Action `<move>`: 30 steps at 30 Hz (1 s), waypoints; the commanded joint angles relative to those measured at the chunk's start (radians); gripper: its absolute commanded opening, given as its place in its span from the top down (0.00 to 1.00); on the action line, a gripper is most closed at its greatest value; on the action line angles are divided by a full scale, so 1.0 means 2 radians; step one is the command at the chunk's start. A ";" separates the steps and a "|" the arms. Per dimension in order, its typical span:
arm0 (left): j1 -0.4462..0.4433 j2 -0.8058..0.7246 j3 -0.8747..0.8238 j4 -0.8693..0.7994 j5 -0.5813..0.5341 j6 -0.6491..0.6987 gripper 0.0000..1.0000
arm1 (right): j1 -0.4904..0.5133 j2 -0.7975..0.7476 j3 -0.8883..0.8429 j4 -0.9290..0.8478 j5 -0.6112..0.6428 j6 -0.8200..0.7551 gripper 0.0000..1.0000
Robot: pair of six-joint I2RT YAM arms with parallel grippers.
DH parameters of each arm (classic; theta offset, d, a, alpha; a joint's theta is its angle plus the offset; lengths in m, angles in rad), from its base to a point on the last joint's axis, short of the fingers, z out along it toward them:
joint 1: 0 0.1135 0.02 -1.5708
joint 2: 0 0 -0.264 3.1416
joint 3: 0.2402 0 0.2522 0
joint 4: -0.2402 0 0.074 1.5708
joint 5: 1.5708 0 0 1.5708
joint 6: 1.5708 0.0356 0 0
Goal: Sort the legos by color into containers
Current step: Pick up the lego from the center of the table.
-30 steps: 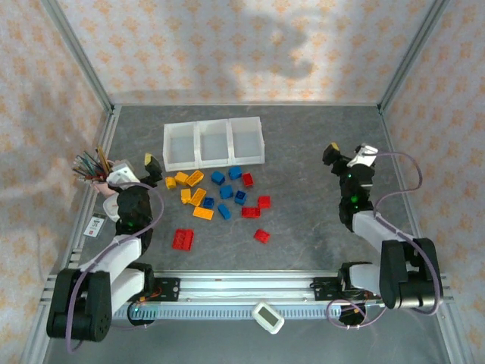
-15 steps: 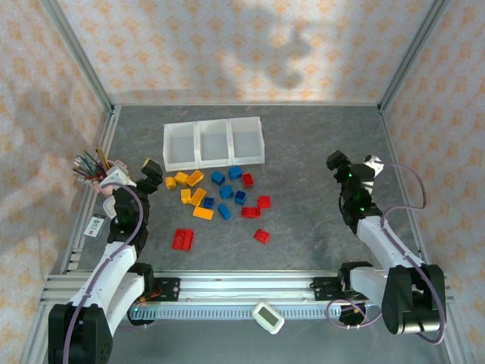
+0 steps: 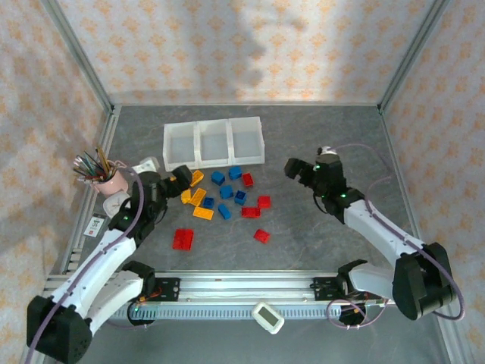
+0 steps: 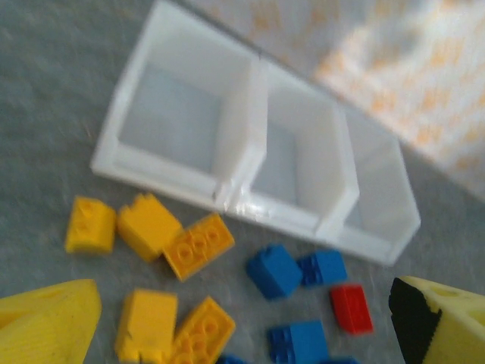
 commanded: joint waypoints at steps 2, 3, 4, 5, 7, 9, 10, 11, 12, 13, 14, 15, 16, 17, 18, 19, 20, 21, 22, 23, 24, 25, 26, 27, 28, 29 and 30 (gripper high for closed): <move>-0.065 0.031 0.028 -0.078 -0.006 -0.051 0.02 | 0.048 0.019 0.025 -0.063 -0.018 -0.018 0.00; -0.085 0.042 0.034 -0.092 -0.019 -0.064 0.02 | 0.060 0.019 0.024 -0.065 -0.023 -0.019 0.00; -0.104 0.054 0.042 -0.107 -0.034 -0.082 0.03 | 0.073 0.019 0.023 -0.068 -0.027 -0.021 0.00; -0.118 0.066 0.047 -0.116 -0.042 -0.096 0.04 | 0.082 0.018 0.021 -0.069 -0.030 -0.023 0.00; -0.148 0.091 0.055 -0.110 -0.040 -0.115 0.05 | 0.097 0.017 0.013 -0.064 -0.046 -0.028 0.00; -0.173 0.117 0.058 -0.097 -0.046 -0.126 0.07 | 0.105 0.016 0.000 -0.052 -0.072 -0.032 0.00; -0.182 0.132 0.062 -0.091 -0.047 -0.130 0.08 | 0.109 0.016 -0.006 -0.046 -0.086 -0.036 0.00; -0.187 0.147 0.065 -0.086 -0.046 -0.132 0.10 | 0.112 0.017 -0.012 -0.039 -0.098 -0.039 0.00; -0.192 0.165 0.069 -0.083 -0.045 -0.134 0.12 | 0.113 0.019 -0.017 -0.033 -0.104 -0.041 0.00; -0.197 0.183 0.075 -0.082 -0.046 -0.136 0.14 | 0.114 0.019 -0.021 -0.029 -0.105 -0.042 0.00; -0.201 0.197 0.080 -0.082 -0.046 -0.137 0.15 | 0.114 0.020 -0.025 -0.024 -0.105 -0.043 0.00; -0.205 0.213 0.086 -0.079 -0.048 -0.137 0.17 | 0.114 0.020 -0.029 -0.020 -0.103 -0.046 0.00; -0.208 0.226 0.091 -0.075 -0.049 -0.136 0.18 | 0.113 0.022 -0.030 -0.019 -0.100 -0.048 0.00; -0.211 0.237 0.095 -0.072 -0.050 -0.134 0.19 | 0.113 0.024 -0.029 -0.020 -0.099 -0.050 0.00; -0.212 0.249 0.098 -0.069 -0.049 -0.134 0.20 | 0.113 0.027 -0.028 -0.022 -0.098 -0.053 0.00; -0.212 0.259 0.100 -0.064 -0.049 -0.133 0.22 | 0.113 0.030 -0.027 -0.024 -0.099 -0.053 0.00; -0.212 0.267 0.101 -0.059 -0.048 -0.134 0.24 | 0.113 0.031 -0.027 -0.023 -0.101 -0.053 0.00; -0.212 0.276 0.103 -0.051 -0.043 -0.132 0.25 | 0.113 0.032 -0.028 -0.019 -0.106 -0.052 0.00; -0.213 0.286 0.105 -0.040 -0.036 -0.128 0.27 | 0.112 0.033 -0.030 -0.015 -0.109 -0.053 0.00; -0.213 0.293 0.107 -0.032 -0.032 -0.126 0.28 | 0.113 0.036 -0.030 -0.013 -0.110 -0.053 0.00; -0.213 0.303 0.110 -0.030 -0.033 -0.125 0.30 | 0.112 0.039 -0.028 -0.013 -0.108 -0.052 0.00; -0.213 0.314 0.117 -0.035 -0.037 -0.123 0.32 | 0.111 0.043 -0.026 -0.013 -0.109 -0.052 0.00; -0.213 0.323 0.124 -0.038 -0.038 -0.119 0.33 | 0.111 0.046 -0.024 -0.014 -0.109 -0.053 0.00; -0.213 0.333 0.130 -0.039 -0.038 -0.117 0.34 | 0.110 0.048 -0.023 -0.014 -0.110 -0.053 0.00; -0.213 0.342 0.134 -0.040 -0.040 -0.115 0.35 | 0.110 0.050 -0.022 -0.013 -0.113 -0.053 0.00; -0.213 0.349 0.137 -0.041 -0.041 -0.114 0.36 | 0.110 0.051 -0.022 -0.011 -0.115 -0.053 0.00; -0.213 0.357 0.140 -0.043 -0.041 -0.113 0.36 | 0.110 0.052 -0.023 -0.010 -0.115 -0.054 0.00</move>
